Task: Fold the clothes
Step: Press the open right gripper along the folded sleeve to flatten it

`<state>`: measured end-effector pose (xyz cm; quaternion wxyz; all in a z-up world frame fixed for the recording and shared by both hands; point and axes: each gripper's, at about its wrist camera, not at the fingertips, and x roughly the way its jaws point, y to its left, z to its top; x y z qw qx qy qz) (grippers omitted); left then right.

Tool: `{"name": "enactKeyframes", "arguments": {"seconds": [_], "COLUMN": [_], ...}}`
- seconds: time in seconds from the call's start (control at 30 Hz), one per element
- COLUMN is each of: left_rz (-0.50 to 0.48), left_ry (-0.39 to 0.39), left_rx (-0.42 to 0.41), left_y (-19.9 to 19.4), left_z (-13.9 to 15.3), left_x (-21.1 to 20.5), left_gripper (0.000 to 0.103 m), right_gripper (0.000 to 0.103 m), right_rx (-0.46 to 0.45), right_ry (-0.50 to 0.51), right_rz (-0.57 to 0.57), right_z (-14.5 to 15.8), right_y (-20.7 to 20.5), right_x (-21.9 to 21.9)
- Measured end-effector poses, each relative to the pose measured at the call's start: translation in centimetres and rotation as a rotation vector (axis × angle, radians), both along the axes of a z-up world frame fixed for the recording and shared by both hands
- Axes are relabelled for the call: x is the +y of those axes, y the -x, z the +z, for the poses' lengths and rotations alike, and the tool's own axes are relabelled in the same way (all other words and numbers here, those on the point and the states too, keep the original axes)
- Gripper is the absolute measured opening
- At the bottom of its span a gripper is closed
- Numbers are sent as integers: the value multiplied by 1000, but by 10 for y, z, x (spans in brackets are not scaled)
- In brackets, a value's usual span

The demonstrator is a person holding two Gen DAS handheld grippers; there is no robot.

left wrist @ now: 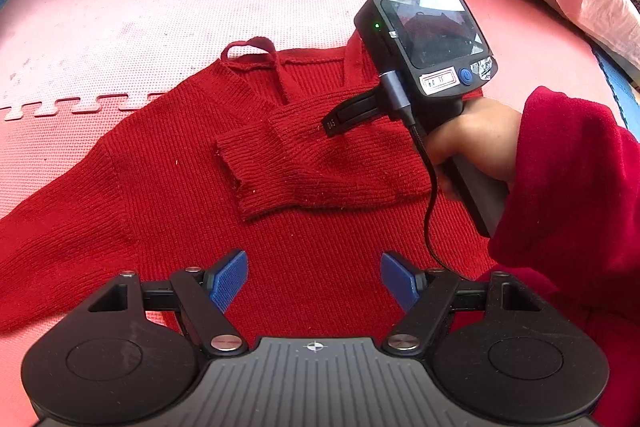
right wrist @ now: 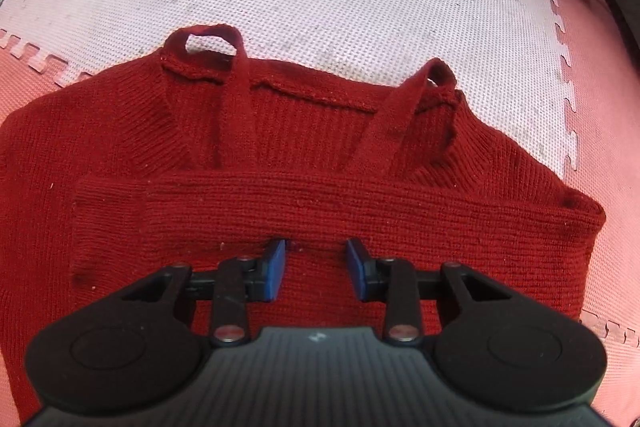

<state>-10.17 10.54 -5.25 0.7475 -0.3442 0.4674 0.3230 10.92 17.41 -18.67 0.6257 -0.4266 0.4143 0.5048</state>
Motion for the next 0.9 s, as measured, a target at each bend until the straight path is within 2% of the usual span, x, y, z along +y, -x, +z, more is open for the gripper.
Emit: {"name": "enactKeyframes", "arguments": {"seconds": [0.13,0.3,0.43,0.63,0.77,0.9], "left_rz": [6,17,25,22,12,9], "left_ry": [-18,-39,-55,-91,-109,-115], "left_rx": [2,9,9,-1,-12,-16], "left_y": [1,7,13,18,19,22], "left_z": [3,4,6,11,13,13], "left_x": [-5,-15,-25,-38,-46,-51], "left_gripper": [76,76,76,76,76,76], "right_gripper": [36,36,36,36,36,36], "right_rx": [39,45,39,98,32,-74], "right_ry": [1,3,-10,-21,-42,-17], "right_rz": [52,161,189,154,85,-84], "right_z": [-1,-3,-1,23,38,32], "right_y": [29,78,93,65,20,-43], "right_x": [-1,3,1,-9,-19,-17]}}
